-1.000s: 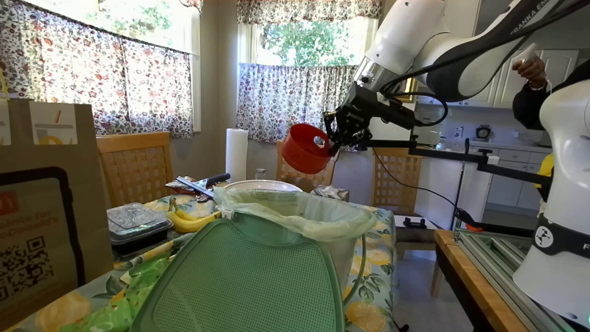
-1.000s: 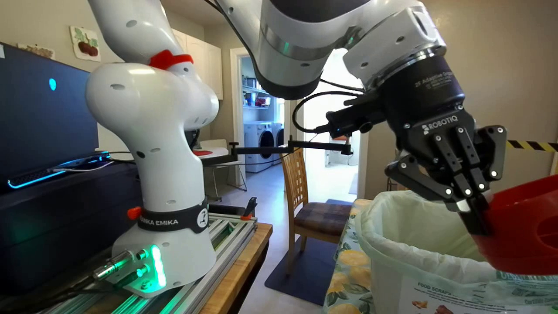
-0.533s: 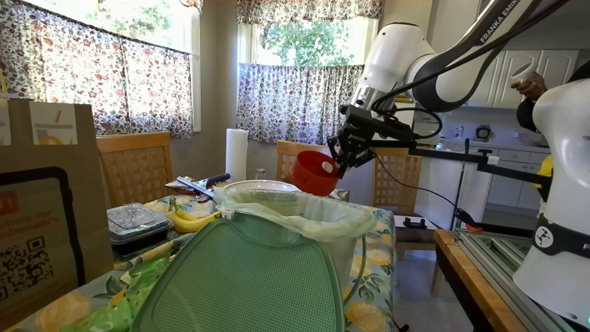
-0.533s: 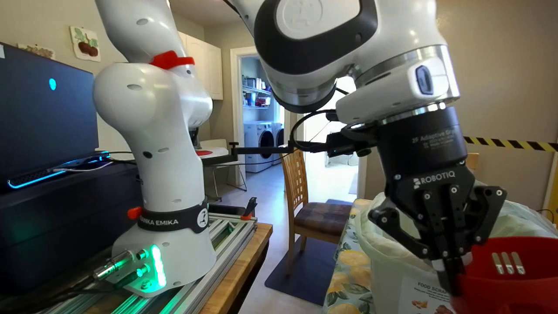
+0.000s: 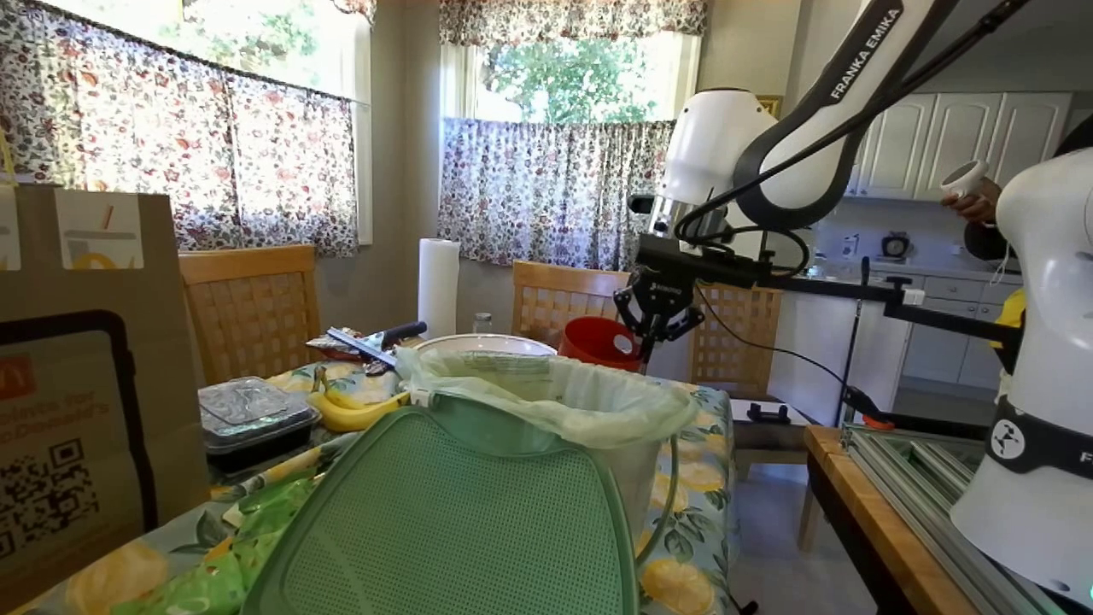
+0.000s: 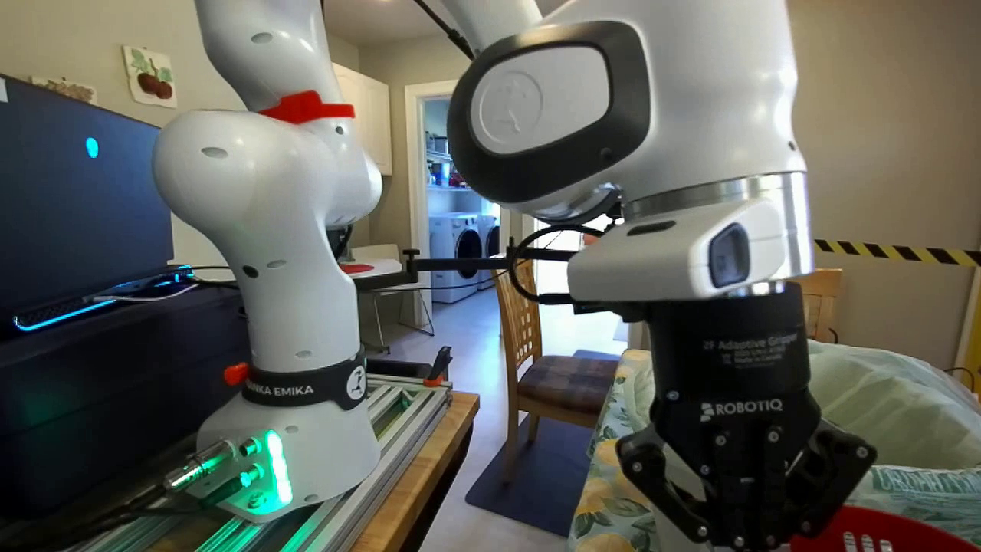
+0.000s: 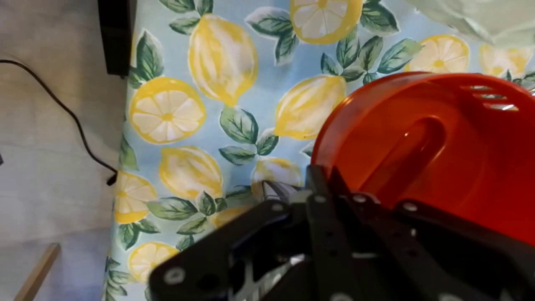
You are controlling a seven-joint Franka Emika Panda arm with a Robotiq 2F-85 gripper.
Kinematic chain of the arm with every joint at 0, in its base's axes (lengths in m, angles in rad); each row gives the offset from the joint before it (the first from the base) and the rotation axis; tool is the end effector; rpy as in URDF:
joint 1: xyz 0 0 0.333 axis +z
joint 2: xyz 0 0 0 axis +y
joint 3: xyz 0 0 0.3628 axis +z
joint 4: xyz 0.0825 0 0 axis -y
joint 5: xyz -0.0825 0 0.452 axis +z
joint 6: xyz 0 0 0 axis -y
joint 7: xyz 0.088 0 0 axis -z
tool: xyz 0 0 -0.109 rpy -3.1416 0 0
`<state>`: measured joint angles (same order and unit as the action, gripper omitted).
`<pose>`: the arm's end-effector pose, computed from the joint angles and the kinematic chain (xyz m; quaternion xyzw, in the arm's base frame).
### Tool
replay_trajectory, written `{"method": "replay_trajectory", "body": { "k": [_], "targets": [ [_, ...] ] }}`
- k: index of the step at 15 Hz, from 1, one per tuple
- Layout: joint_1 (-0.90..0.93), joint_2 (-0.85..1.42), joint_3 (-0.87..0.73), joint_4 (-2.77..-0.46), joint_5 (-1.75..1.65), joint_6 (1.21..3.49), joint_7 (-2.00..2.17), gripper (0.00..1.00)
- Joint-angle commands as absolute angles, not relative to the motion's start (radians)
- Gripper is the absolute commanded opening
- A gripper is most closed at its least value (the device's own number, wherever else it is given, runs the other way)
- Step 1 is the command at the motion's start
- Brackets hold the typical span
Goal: Move the bin forwards then tilt the red lid over the bin to put the box in the lid into the bin.
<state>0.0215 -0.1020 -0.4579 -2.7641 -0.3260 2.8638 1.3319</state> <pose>0.4004 -0.1620 0.2452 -0.7392 0.6653 -0.1040 0.0089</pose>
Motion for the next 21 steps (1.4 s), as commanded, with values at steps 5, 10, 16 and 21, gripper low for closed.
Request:
{"method": "replay_trajectory", "body": {
  "k": [5,10,16,21],
  "targets": [
    [-0.110,0.124,-0.264,-2.686,0.025,3.006,1.012,0.01],
    [-0.092,0.143,-0.282,-2.680,-0.010,2.989,1.058,0.03],
    [-0.155,0.180,-0.182,-2.569,0.256,2.786,0.888,0.01],
    [-0.159,0.244,-0.213,-2.494,0.247,2.729,0.877,0.01]
  ]
}}
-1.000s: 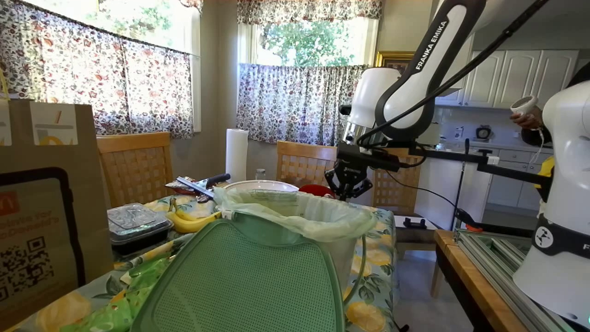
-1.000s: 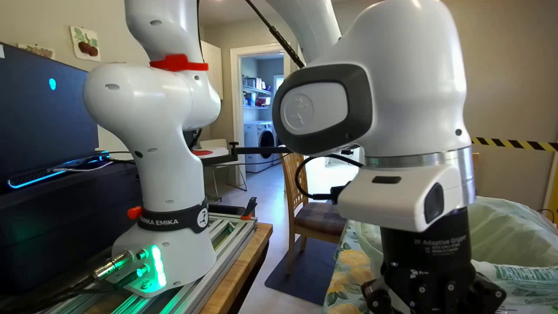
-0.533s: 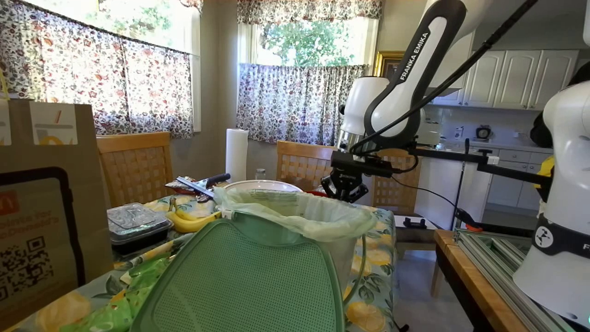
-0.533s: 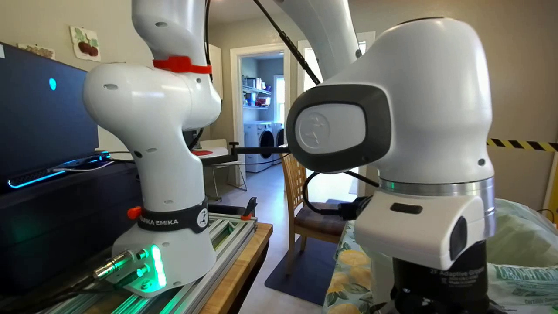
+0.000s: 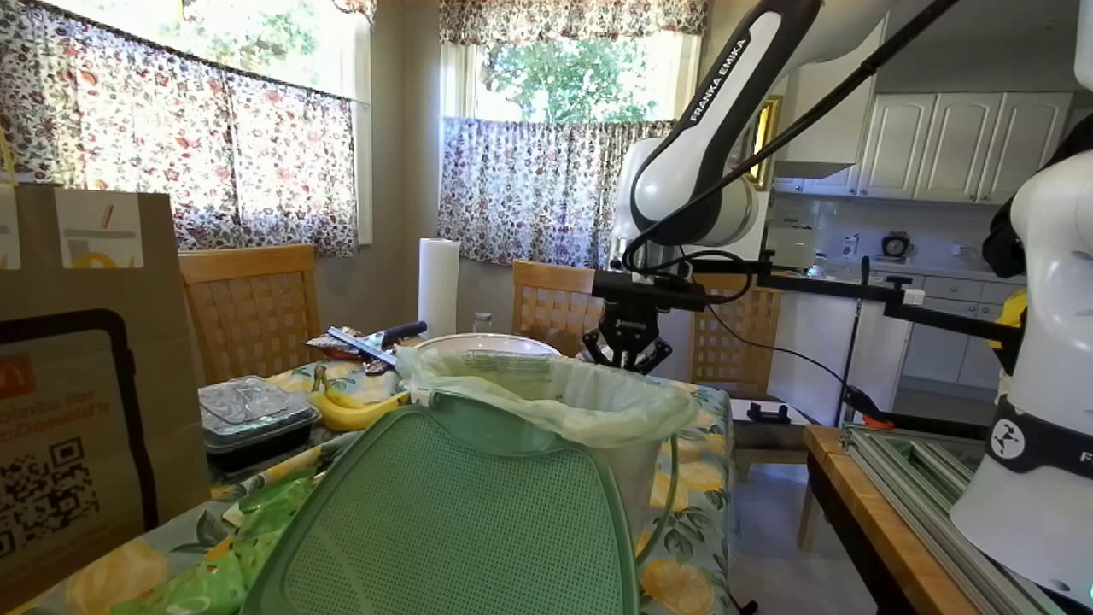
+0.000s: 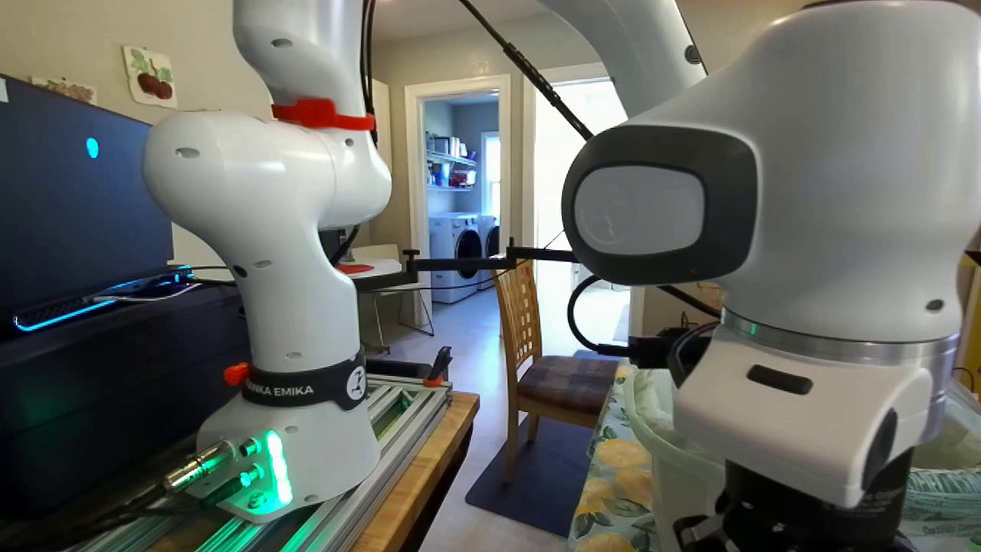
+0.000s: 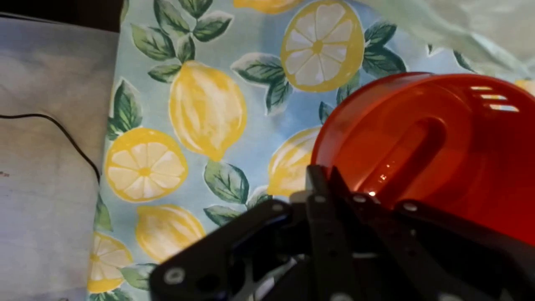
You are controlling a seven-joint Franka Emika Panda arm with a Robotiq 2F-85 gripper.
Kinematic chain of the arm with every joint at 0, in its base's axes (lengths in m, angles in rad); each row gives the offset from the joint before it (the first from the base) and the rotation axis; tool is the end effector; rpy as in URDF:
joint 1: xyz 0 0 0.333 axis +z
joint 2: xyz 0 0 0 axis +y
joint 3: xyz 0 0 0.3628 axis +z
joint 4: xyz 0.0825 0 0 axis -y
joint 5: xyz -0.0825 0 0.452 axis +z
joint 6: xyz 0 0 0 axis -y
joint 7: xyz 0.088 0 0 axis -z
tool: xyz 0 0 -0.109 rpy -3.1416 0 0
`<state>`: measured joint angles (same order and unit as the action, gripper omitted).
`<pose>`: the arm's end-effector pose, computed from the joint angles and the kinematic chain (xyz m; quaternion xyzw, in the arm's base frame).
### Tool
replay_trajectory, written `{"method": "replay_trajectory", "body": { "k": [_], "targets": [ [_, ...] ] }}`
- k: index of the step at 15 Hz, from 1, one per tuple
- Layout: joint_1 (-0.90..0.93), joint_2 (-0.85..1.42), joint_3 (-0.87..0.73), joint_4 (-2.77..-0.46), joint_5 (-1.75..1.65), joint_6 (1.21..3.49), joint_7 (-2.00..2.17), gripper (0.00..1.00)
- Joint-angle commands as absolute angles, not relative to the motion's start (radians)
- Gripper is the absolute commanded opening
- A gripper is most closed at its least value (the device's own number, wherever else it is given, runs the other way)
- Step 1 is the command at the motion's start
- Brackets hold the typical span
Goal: Move the bin forwards then tilt the red lid over the bin to put the box in the lid into the bin.
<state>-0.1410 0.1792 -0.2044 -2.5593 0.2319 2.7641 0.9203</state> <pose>0.4560 -0.1782 0.1870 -0.7394 0.6726 -0.0083 0.0298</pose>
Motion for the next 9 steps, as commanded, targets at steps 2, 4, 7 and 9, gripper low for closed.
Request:
{"method": "replay_trajectory", "body": {
  "k": [2,4,7,9],
  "targets": [
    [-0.168,0.285,-0.214,-2.460,0.252,2.701,0.865,0.01],
    [-0.175,0.328,-0.216,-2.429,0.250,2.689,0.849,0.01],
    [-0.176,0.380,-0.221,-2.393,0.247,2.695,0.831,0.01],
    [-0.174,0.412,-0.225,-2.369,0.244,2.696,0.826,0.01]
  ]
}}
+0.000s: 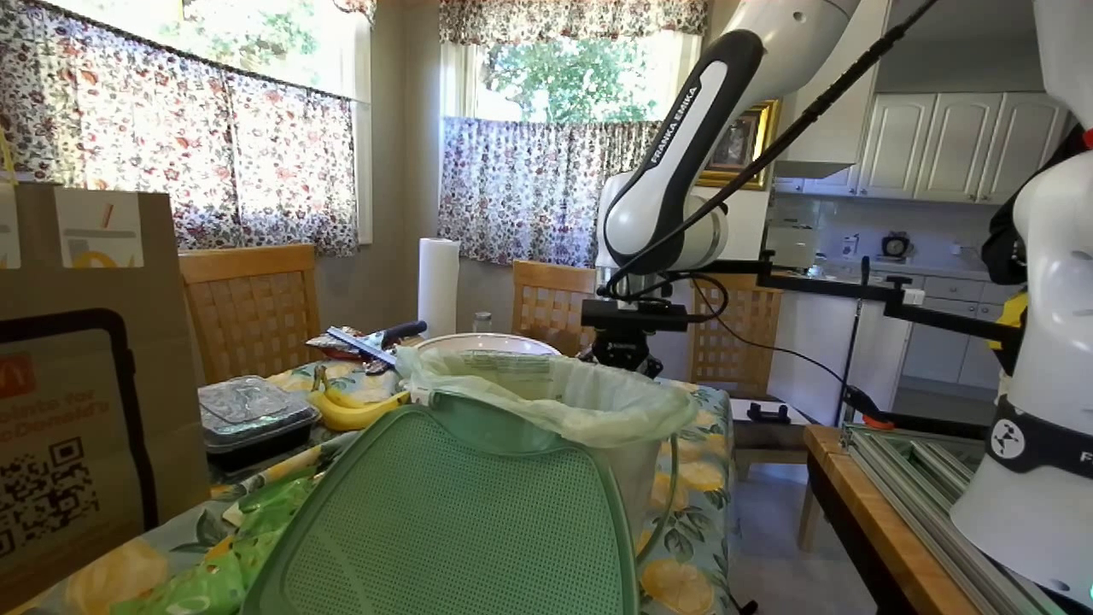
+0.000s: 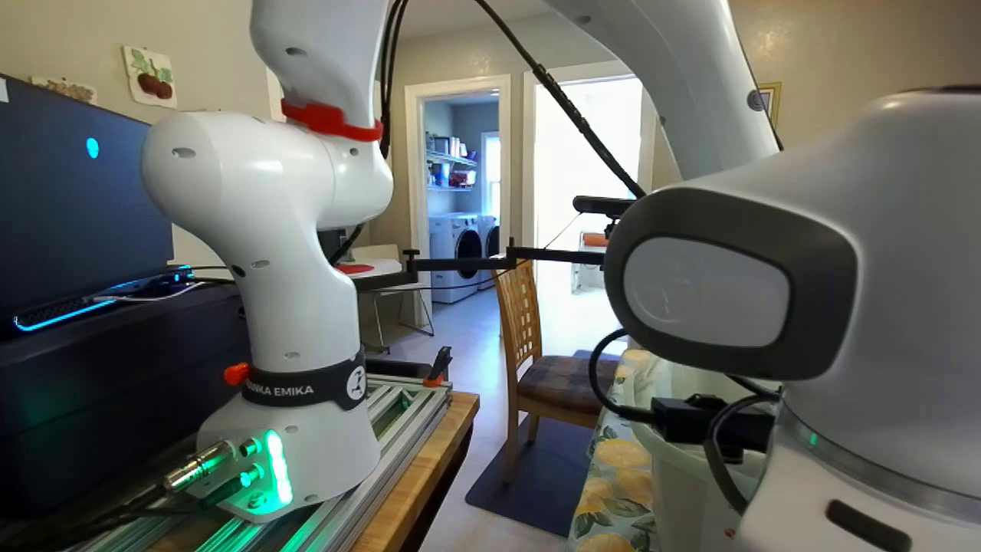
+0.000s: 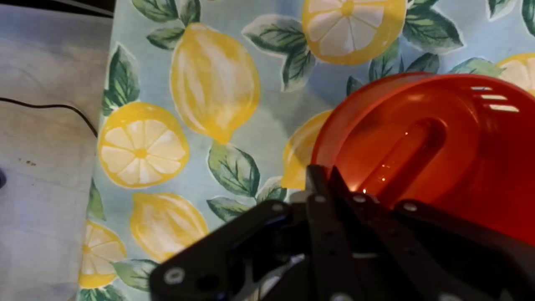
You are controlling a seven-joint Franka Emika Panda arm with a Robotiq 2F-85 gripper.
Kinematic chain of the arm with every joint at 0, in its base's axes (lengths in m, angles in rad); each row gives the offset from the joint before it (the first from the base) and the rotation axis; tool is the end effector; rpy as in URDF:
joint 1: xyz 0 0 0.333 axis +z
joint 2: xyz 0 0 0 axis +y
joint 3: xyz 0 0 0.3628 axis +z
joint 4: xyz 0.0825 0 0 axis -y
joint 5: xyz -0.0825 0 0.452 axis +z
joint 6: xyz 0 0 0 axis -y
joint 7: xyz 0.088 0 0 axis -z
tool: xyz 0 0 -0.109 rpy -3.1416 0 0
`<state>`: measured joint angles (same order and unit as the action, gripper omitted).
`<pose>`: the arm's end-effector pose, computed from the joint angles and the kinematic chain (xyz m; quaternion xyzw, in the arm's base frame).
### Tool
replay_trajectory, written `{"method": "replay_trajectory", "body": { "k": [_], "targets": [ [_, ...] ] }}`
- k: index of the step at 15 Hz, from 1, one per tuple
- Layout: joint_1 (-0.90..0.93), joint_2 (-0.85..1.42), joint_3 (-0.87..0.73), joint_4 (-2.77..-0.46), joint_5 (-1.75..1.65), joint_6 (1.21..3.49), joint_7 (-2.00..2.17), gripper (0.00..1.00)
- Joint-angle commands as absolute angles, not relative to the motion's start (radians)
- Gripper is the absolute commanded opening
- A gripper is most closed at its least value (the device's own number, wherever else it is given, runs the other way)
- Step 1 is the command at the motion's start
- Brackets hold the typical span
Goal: Move the bin forwards then tilt the red lid over the bin to put the box in the lid into the bin.
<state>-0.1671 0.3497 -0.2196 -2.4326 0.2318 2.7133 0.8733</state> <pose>0.4749 -0.2103 0.1415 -0.7439 0.6677 0.0275 0.0009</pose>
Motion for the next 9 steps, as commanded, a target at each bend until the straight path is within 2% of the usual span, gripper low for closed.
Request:
{"method": "replay_trajectory", "body": {
  "k": [1,9],
  "targets": [
    [-0.174,0.426,-0.225,-2.355,0.246,2.692,0.822,0.01],
    [-0.172,0.504,-0.227,-2.285,0.248,2.681,0.816,0.01]
  ]
}}
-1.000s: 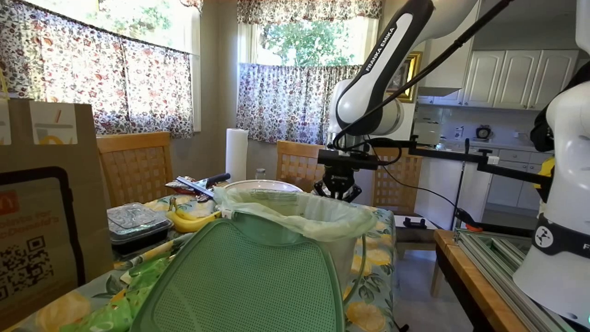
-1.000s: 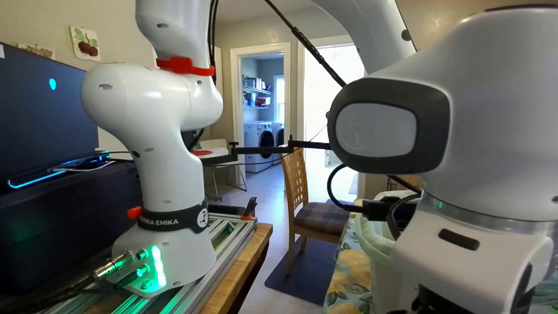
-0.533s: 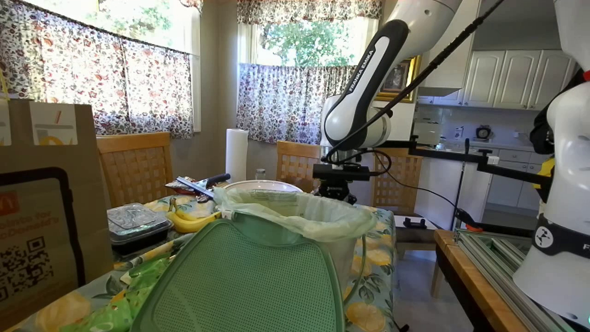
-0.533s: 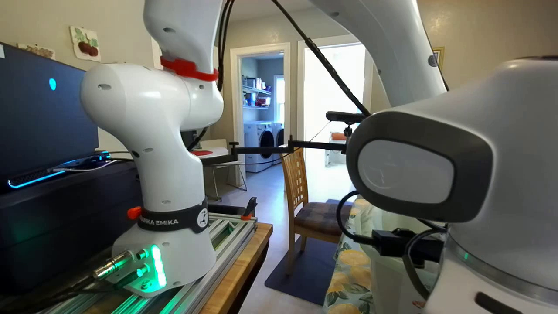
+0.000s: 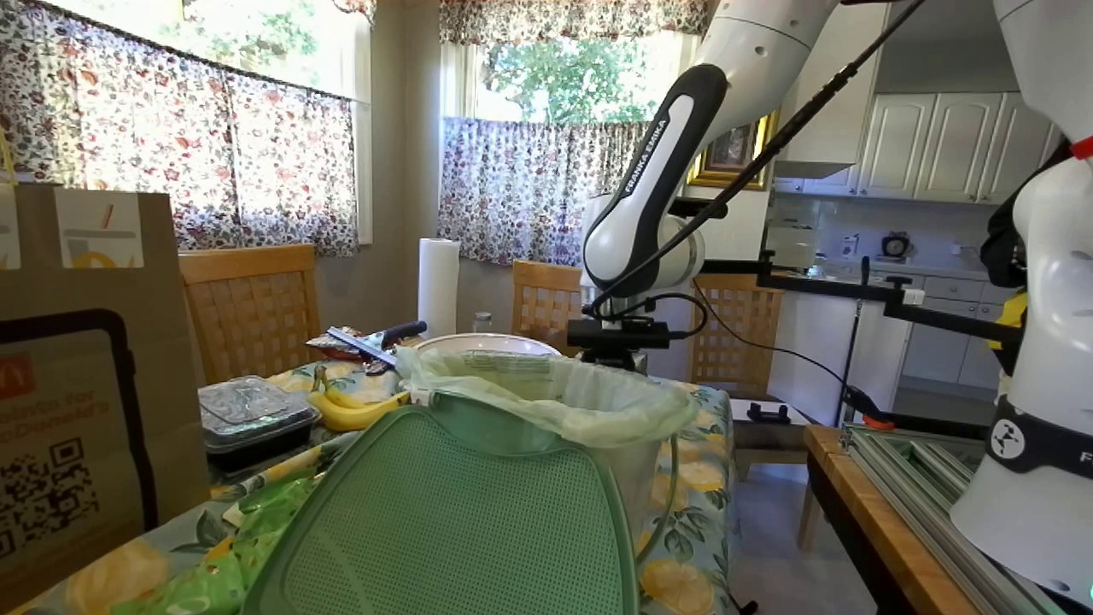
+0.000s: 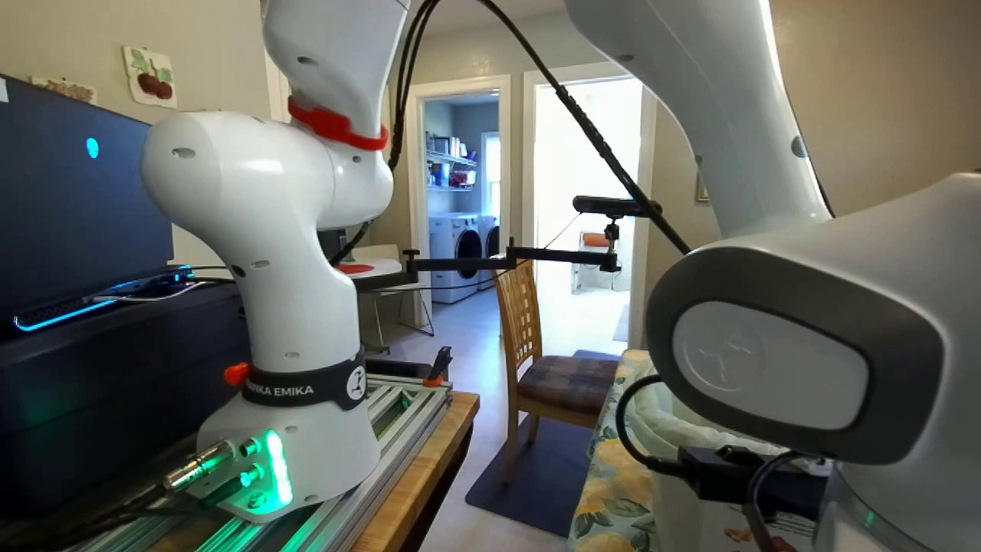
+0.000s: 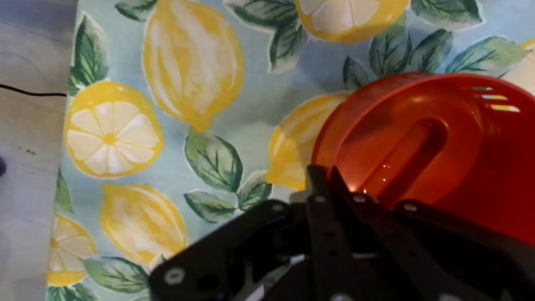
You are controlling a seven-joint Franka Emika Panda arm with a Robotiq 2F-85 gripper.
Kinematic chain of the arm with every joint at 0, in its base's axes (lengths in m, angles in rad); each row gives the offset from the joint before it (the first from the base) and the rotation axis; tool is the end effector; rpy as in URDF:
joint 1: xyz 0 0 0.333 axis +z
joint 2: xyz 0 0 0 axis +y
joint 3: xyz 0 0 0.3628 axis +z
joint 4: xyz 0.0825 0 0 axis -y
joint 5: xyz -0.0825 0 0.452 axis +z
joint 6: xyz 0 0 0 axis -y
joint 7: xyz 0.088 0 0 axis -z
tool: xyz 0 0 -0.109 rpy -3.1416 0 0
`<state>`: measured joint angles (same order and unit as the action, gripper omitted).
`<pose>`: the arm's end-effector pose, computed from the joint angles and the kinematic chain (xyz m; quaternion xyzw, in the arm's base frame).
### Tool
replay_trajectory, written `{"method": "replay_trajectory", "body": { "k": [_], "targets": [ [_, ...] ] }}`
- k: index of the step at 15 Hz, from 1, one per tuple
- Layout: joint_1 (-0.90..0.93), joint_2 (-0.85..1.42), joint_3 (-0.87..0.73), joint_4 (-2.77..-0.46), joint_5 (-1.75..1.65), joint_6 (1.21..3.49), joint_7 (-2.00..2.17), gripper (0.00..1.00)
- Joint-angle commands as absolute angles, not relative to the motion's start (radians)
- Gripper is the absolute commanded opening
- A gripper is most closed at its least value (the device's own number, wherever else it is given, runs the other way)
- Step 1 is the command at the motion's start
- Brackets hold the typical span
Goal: Move the bin forwards then tilt the red lid over the bin to put the box in the lid into the bin.
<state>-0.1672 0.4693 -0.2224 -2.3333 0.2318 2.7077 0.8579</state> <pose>0.4976 -0.2231 0.1106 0.7505 -0.6598 -0.0343 0.0143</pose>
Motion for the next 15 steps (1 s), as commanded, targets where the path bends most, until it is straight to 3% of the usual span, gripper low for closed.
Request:
{"method": "replay_trajectory", "body": {
  "k": [1,6,7,9,15],
  "targets": [
    [-0.167,0.508,-0.231,-2.281,0.242,2.682,0.818,0.01],
    [-0.164,0.515,-0.235,-2.266,0.240,2.669,0.823,0.01],
    [-0.163,0.515,-0.236,-2.264,0.239,2.660,0.824,0.28],
    [-0.160,0.516,-0.240,-2.265,0.238,2.662,0.831,0.34],
    [-0.113,0.412,-0.302,-2.341,0.220,2.630,0.922,0.78]
  ]
}}
